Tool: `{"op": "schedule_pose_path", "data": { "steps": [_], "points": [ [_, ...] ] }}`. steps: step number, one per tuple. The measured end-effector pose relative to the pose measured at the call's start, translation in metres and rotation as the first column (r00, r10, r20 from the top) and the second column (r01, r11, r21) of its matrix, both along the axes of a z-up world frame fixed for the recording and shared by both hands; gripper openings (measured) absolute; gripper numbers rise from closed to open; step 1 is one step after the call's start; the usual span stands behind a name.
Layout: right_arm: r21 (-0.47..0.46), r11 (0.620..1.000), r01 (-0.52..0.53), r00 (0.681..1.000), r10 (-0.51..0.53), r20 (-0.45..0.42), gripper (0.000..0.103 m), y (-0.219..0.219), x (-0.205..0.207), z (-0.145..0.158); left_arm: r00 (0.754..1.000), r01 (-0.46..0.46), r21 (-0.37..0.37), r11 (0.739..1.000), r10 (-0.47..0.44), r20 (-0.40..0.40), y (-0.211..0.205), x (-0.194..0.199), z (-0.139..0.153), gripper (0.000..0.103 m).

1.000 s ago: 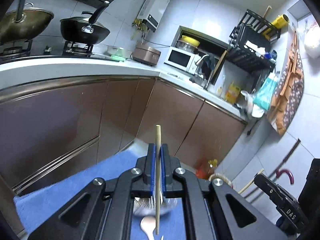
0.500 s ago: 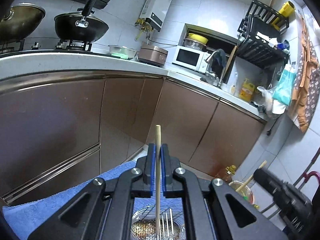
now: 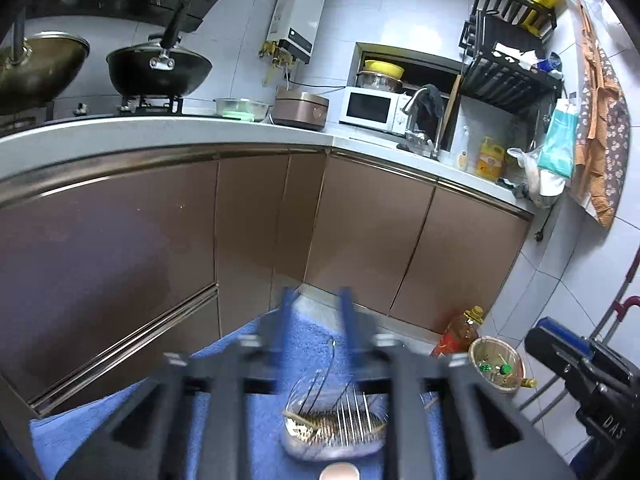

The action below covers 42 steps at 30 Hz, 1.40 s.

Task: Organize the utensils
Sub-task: 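Carry both chopsticks over the glass holder and open both grippers to drop them, then raise both open tools away from the glass holder, then grasp another wooden chopstick with the right gripper while the left gripper grasps one too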

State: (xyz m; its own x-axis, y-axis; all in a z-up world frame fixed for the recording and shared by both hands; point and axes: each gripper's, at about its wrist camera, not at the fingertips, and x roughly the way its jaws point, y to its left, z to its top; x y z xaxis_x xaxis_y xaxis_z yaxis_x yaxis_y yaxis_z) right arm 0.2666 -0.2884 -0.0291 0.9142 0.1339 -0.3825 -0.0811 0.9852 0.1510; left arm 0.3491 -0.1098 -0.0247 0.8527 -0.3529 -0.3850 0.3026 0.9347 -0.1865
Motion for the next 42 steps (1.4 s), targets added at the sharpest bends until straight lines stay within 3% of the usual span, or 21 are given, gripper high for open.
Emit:
{"op": "schedule_pose_path", "data": {
  "steps": [1, 7, 14, 20, 24, 28, 34, 42],
  "points": [
    [-0.003, 1.000, -0.002, 1.000, 0.002, 0.003, 0.031, 0.001, -0.007, 0.004, 1.000, -0.002, 0.003, 1.000, 0.002, 0.006, 0.004, -0.008, 0.005, 0.046],
    [-0.006, 1.000, -0.001, 1.000, 0.001, 0.015, 0.031, 0.007, -0.055, 0.024, 0.999, 0.031, 0.031, 0.999, -0.031, 0.015, 0.032, -0.060, 0.037, 0.046],
    [0.021, 1.000, -0.001, 1.000, 0.001, 0.010, 0.031, 0.013, -0.109, 0.034, 1.000, 0.025, 0.068, 0.997, -0.026, 0.009, 0.067, -0.123, 0.052, 0.046],
    [0.055, 0.998, -0.014, 1.000, 0.015, -0.004, 0.031, 0.019, -0.143, 0.033, 0.999, 0.043, 0.107, 0.993, -0.039, -0.037, 0.081, -0.162, 0.043, 0.046],
    [0.077, 0.997, -0.018, 0.999, 0.020, -0.025, 0.031, 0.021, -0.159, 0.028, 0.989, 0.094, 0.059, 0.994, -0.087, -0.121, 0.087, -0.177, 0.028, 0.046],
    [0.092, 0.996, -0.022, 0.997, 0.029, -0.074, 0.031, 0.024, -0.167, 0.017, 0.978, 0.114, 0.061, 0.992, -0.101, -0.185, 0.089, -0.181, 0.007, 0.046],
    [0.143, 0.989, -0.040, 0.973, 0.072, -0.221, 0.031, 0.029, -0.148, -0.020, 0.933, 0.149, 0.011, 0.989, -0.137, -0.334, 0.093, -0.165, -0.037, 0.046],
    [0.214, 0.976, -0.043, 0.901, 0.131, -0.415, 0.031, 0.038, -0.101, -0.081, 0.816, 0.120, -0.086, 0.989, -0.148, -0.559, 0.109, -0.119, -0.110, 0.045]
  ]
}}
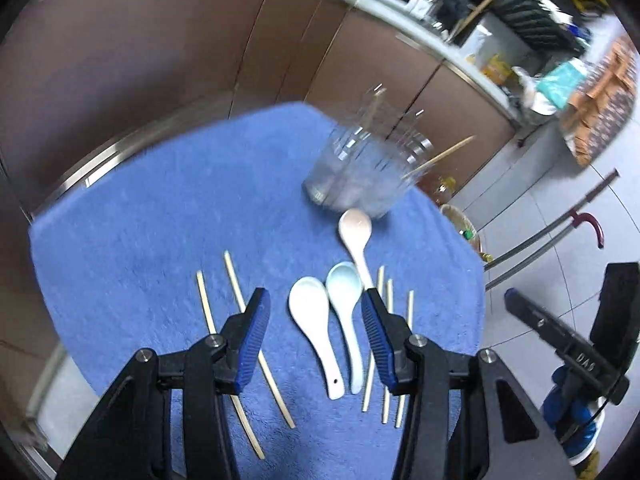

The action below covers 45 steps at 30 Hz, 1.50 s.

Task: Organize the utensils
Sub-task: 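Grasp another wooden chopstick with the right gripper while the left gripper grasps one too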

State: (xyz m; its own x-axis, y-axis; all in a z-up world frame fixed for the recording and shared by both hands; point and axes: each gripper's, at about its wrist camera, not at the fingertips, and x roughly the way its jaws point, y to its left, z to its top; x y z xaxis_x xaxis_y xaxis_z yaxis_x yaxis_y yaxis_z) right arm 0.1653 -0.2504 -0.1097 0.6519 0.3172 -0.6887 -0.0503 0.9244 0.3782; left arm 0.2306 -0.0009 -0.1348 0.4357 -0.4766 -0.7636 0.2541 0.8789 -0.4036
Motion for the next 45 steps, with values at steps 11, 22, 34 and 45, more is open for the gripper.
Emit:
{"op": "schedule_pose_path", "data": {
  "steps": [11, 22, 34, 45],
  "points": [
    [0.087, 0.996, 0.017, 0.970, 0.005, -0.242, 0.021, -0.001, 0.077, -0.082, 0.987, -0.034, 0.009, 0.999, 0.035, -0.156, 0.001, 0.047, -0.059, 0.043],
    [0.012, 1.000, 0.025, 0.947, -0.020, -0.321, 0.018, -0.004, 0.117, -0.113, 0.978, -0.032, 0.042, 0.999, 0.040, -0.204, -0.001, 0.075, -0.083, 0.032],
    [-0.015, 1.000, 0.016, 0.934, -0.021, -0.358, 0.017, -0.005, 0.125, -0.132, 0.969, -0.042, 0.085, 0.996, 0.061, -0.237, -0.003, 0.095, -0.097, 0.025],
    [-0.029, 1.000, 0.010, 0.925, -0.020, -0.379, 0.015, 0.008, 0.140, -0.136, 0.955, -0.064, 0.153, 0.986, 0.105, -0.278, -0.008, 0.106, -0.115, 0.012]
  ]
}}
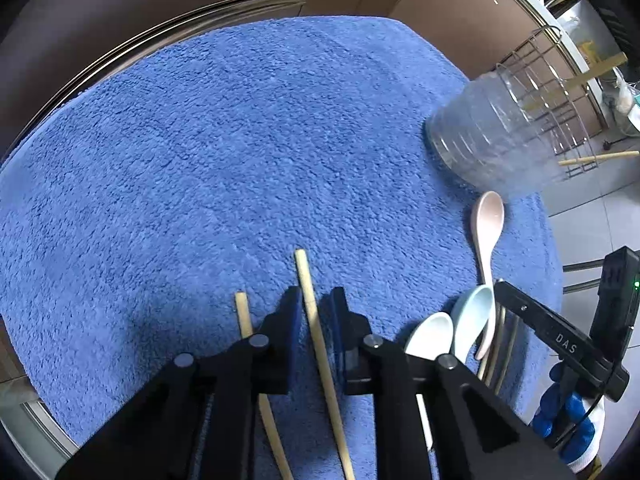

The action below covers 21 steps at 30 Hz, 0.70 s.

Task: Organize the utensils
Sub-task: 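Grasp another wooden chopstick with the right gripper while the left gripper grasps one too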

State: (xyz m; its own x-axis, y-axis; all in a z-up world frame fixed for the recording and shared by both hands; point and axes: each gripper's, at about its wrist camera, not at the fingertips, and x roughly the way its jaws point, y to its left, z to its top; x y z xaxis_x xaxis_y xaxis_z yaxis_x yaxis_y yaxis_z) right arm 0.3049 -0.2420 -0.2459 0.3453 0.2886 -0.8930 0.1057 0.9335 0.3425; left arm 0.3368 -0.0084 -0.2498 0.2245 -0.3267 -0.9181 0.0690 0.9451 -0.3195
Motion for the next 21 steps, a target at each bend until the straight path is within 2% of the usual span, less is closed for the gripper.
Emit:
{"op": "schedule_pose_path", "data": {
  "steps": [7, 11, 18, 21],
  "points": [
    [-0.031, 0.999, 0.026, 1.000, -0.026, 0.013, 0.009, 0.009, -0.002, -0.002, 0.999, -0.038, 0.042, 0.998, 0.037, 0.019, -0.010, -0.003, 0.000, 0.006],
    [-0.008, 0.999, 0.047, 0.998, -0.047, 0.041, 0.008, 0.006, -0.009, 0.001, 0.997, -0.066, 0.003, 0.998, 0.065, 0.041, -0.010, -0.013, 0.003, 0.006],
    [0.047, 0.998, 0.042, 0.987, -0.049, 0.154, 0.007, 0.000, -0.034, 0.034, 0.984, -0.059, -0.006, 0.998, 0.059, 0.169, -0.006, -0.040, 0.038, 0.005],
    [0.062, 0.998, 0.020, 0.975, -0.033, 0.222, 0.007, 0.000, -0.051, 0.053, 0.973, -0.054, -0.033, 0.998, 0.060, 0.223, 0.002, -0.054, 0.055, 0.005]
  ]
}}
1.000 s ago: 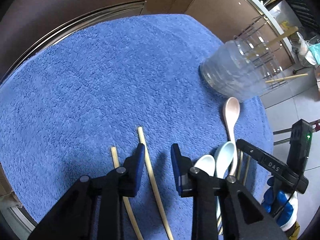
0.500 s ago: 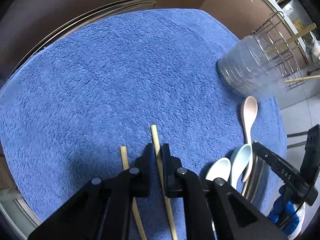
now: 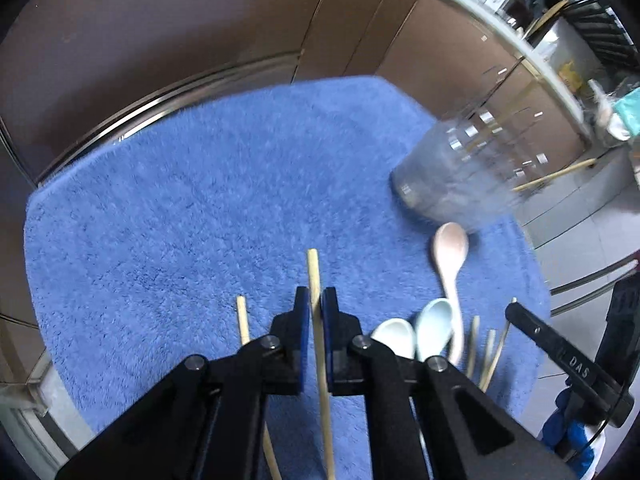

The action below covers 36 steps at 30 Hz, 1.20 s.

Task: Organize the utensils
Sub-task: 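Grasp another wooden chopstick with the right gripper while the left gripper grasps one too, then carry both chopsticks over the glass holder and open both grippers to drop them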

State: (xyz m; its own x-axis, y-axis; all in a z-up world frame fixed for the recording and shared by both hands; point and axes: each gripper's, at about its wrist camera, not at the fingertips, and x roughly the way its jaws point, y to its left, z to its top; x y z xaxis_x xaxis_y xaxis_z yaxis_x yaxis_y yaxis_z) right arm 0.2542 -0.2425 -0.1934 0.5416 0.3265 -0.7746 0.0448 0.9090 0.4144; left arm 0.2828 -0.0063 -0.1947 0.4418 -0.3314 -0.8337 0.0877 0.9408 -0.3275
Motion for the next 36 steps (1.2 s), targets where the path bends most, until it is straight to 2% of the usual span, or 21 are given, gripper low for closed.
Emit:
{"op": "schedule_pose_path", "data": {
  "steps": [7, 16, 26, 32, 36],
  "points": [
    [-0.040, 0.999, -0.023, 0.984, 0.029, 0.175, 0.006, 0.000, -0.056, 0.046, 0.993, -0.014, -0.012, 1.000, 0.016, 0.113, 0.011, -0.032, 0.039, 0.005],
    [-0.118, 0.992, -0.034, 0.956, 0.066, 0.286, 0.006, 0.018, -0.106, 0.089, 0.976, -0.010, -0.009, 1.000, 0.012, 0.218, 0.016, -0.066, 0.075, 0.005],
    [-0.137, 0.990, -0.024, 0.929, 0.073, 0.364, 0.006, 0.021, -0.136, 0.118, 0.957, -0.008, -0.028, 1.000, 0.016, 0.289, 0.013, -0.087, 0.104, 0.005],
    [-0.130, 0.991, -0.020, 0.912, 0.071, 0.404, 0.006, 0.015, -0.141, 0.134, 0.950, 0.002, -0.044, 0.999, 0.012, 0.312, 0.005, -0.087, 0.118, 0.005],
    [-0.132, 0.991, -0.009, 0.890, 0.068, 0.450, 0.006, 0.009, -0.135, 0.153, 0.934, 0.024, -0.064, 0.998, 0.001, 0.358, -0.004, -0.083, 0.142, 0.005]
  ]
}}
